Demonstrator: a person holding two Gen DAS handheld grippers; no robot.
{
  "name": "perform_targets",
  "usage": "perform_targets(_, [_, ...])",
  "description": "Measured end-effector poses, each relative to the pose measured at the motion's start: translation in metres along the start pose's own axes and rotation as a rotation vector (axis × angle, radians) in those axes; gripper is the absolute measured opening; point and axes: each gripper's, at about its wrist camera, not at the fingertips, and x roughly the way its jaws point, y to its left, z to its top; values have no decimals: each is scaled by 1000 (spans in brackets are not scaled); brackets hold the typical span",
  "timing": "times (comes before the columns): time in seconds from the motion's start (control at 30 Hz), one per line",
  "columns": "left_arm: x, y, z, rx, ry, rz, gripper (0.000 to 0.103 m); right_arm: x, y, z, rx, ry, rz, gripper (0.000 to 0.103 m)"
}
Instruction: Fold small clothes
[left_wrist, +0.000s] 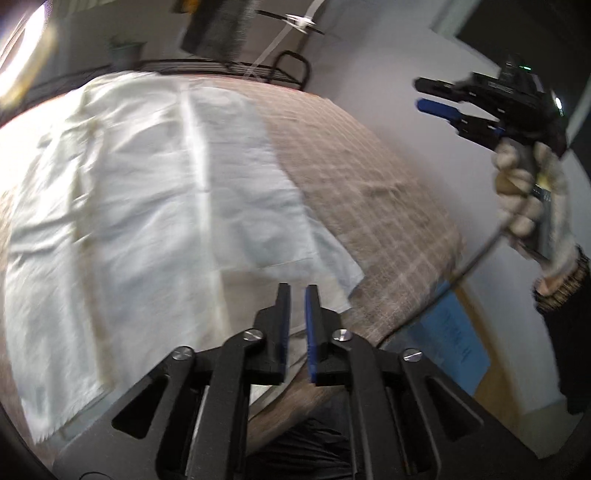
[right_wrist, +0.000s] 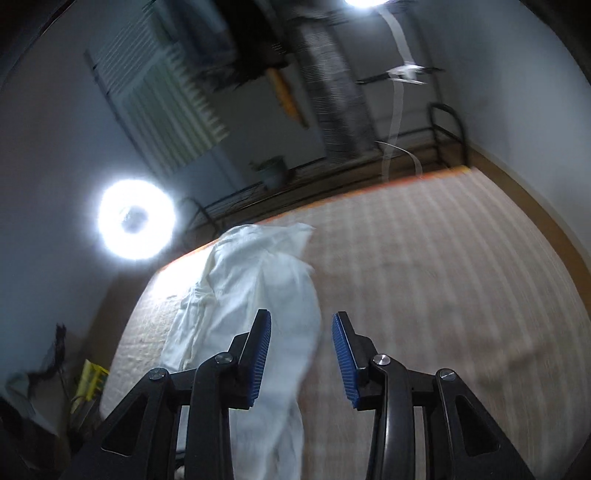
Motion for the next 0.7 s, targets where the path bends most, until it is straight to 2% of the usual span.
perform_targets(0.07, [15,-9,5,27,31,3,33,-26,-17,-20,45,-14,-29,37])
perform_targets(0.1, [25,-14,5,28,43,4,48,-34,-24,-28,55,-17,-48,38])
perform_targets(0.13, [35,-19,7,27,52,-2,52,-46,-32,-38,71,-21,-72,38])
perform_targets(0.27, [70,-36,9,46,127,59,52,-74,-58,-60,129,-27,-103,38])
perform_targets(0.3, [79,-39,9,41,161,75,57,-77,-63,-64,139,-29,-107,38])
perform_targets(0.33, [83,-44,9,48,157,87,64,-81,-69,-69,151,-32,-109,38])
perform_targets(0.4, [87,-52,8,87,152,111,71,-83,-79,-73,171,-31,-109,38])
perform_targets(0.53, [100,-66,6,188,144,199,72,-76,-92,-79,199,-24,-94,38])
perform_targets(0.57, [101,-68,7,205,132,214,71,-72,-92,-79,199,-19,-90,38])
perform_targets(0.6, [101,-68,6,217,110,236,55,-68,-93,-80,198,-13,-86,38])
perform_targets(0.63, [101,-66,6,230,84,273,29,-59,-92,-80,191,0,-83,38])
perform_targets(0.67, [102,-60,9,229,67,295,17,-54,-92,-80,186,8,-81,38])
perform_targets(0.7, [100,-51,12,193,66,272,7,-44,-91,-79,180,23,-77,38])
